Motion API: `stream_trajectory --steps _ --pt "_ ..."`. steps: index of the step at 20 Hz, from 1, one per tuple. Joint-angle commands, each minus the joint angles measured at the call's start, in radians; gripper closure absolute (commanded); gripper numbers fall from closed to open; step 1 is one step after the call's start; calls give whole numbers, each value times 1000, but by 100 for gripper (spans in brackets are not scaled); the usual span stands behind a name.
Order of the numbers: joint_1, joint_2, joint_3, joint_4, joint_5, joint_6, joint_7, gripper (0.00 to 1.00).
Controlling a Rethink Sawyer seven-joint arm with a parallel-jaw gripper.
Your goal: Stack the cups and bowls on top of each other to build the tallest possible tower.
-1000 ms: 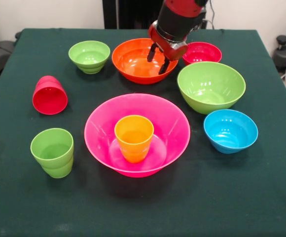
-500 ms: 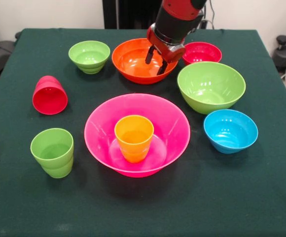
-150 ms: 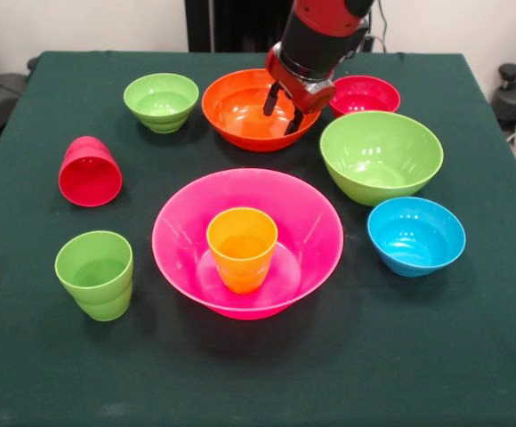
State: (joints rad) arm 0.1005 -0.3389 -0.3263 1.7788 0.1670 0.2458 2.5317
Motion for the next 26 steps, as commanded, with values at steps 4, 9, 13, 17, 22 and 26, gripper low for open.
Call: stream_trajectory --steps 4,9,13,17,22,26 --pt "-3 -38 114 1 -29 57 30 0" --pt "8 -42 100 -7 -32 74 29 0" --pt "12 -44 94 -10 -33 79 29 0" --pt "15 -47 93 -11 -34 84 28 0" --pt "11 -49 93 -16 -35 95 23 0" --pt "17 -51 85 -21 -32 104 27 0"
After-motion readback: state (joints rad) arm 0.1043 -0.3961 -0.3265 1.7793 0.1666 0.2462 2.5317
